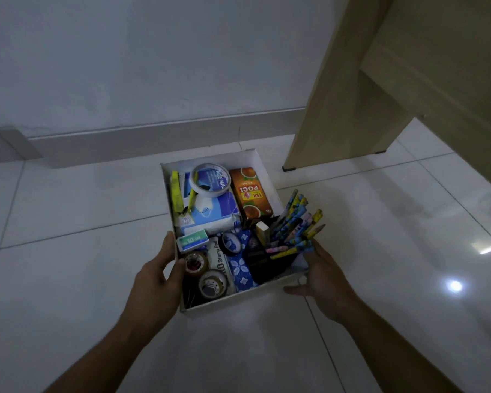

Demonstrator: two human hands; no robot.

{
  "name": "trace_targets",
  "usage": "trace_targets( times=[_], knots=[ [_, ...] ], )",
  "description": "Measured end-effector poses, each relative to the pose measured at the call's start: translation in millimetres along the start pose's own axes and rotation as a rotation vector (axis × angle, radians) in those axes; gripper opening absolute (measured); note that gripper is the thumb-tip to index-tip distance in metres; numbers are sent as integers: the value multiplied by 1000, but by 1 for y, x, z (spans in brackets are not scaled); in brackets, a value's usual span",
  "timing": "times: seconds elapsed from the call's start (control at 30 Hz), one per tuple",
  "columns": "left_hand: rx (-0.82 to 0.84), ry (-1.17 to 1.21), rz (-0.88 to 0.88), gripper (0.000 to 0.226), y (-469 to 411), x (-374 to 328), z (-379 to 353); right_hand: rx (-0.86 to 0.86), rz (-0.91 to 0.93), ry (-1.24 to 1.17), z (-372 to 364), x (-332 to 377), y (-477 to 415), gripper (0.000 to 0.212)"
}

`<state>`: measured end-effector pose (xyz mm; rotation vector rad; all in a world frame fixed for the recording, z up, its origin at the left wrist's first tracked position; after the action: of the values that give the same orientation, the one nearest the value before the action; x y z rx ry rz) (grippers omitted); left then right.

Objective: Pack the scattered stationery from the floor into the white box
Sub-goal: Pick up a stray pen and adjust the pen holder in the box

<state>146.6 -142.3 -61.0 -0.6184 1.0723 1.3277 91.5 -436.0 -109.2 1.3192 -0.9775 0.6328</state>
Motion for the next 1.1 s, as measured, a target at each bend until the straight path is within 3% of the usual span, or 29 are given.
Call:
trace_targets(
  times=[0.13, 0.43, 0.63, 0.7, 0.9, 1.03, 1.1],
  knots=[
    [50, 73, 21, 52, -26, -5, -2, -27, -35, -129, 2, 9, -21, 21],
    [92, 219, 91, 56, -110, -11, -11, -149, 15, -39, 14, 53, -86, 17],
    [68, 241, 102, 52, -151, -25, -15, -144, -38, -192, 17, 71, -130, 27],
    [59, 230, 118, 52, -161, -30, -15, -168, -46, -182, 18, 77, -141, 32],
    [53, 198, 152, 56, -179, -36, -12, -159, -38, -81, 12, 100, -160, 14],
    [46, -13, 70, 47, -180, -51, -9, -223, -37, -22, 14, 109, -156, 21],
    [39, -7, 53, 41, -178, -55, -6, -254, -47, -82, 12, 103, -152, 26]
  ],
)
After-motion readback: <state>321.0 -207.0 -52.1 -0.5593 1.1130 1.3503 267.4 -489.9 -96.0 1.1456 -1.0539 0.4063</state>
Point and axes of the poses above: each hand's wrist, its own y-axis away from the middle knuckle, its own z-axis out of the back of the hand, x = y × z, the point moved 10 cm from there along -y, towards the middle knuckle, and after that the axes turned 7 degrees about x, right-handed, at the moved point
